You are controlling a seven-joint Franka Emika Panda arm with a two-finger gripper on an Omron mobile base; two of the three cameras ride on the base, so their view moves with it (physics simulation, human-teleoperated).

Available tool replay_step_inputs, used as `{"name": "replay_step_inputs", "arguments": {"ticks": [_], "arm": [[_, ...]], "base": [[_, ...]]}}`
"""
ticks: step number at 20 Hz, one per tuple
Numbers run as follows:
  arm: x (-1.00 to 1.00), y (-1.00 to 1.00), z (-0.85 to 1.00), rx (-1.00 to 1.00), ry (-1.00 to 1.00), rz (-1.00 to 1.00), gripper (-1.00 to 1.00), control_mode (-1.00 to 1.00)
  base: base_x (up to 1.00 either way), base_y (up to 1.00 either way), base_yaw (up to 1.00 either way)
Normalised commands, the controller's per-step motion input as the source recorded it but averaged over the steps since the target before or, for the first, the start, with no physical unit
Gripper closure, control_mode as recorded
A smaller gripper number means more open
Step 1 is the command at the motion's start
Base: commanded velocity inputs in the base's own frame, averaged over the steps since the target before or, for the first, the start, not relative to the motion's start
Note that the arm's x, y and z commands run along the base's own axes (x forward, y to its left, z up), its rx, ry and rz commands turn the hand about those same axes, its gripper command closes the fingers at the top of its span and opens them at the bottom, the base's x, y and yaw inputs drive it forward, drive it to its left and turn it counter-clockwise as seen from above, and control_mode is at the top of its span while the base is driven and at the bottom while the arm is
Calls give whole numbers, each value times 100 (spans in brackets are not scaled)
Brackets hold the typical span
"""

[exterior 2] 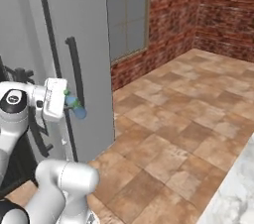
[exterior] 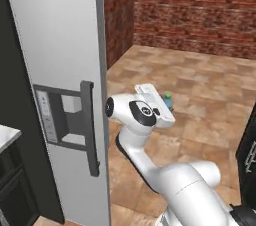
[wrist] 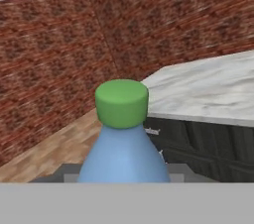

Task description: Take the bottled waters from the counter and place them in the freezer to freeze. Close the freezer door after placing the bottles.

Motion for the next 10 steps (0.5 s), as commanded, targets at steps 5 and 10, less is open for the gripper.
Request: {"name": "replay_step_inputs", "arguments": {"ticks": [5, 10], "arm": [[0, 0, 0, 0, 0, 0, 100, 100], [0, 0, 0, 0, 0, 0, 100, 100]], "base": [[100, -64, -36], [100, -24, -30]]}}
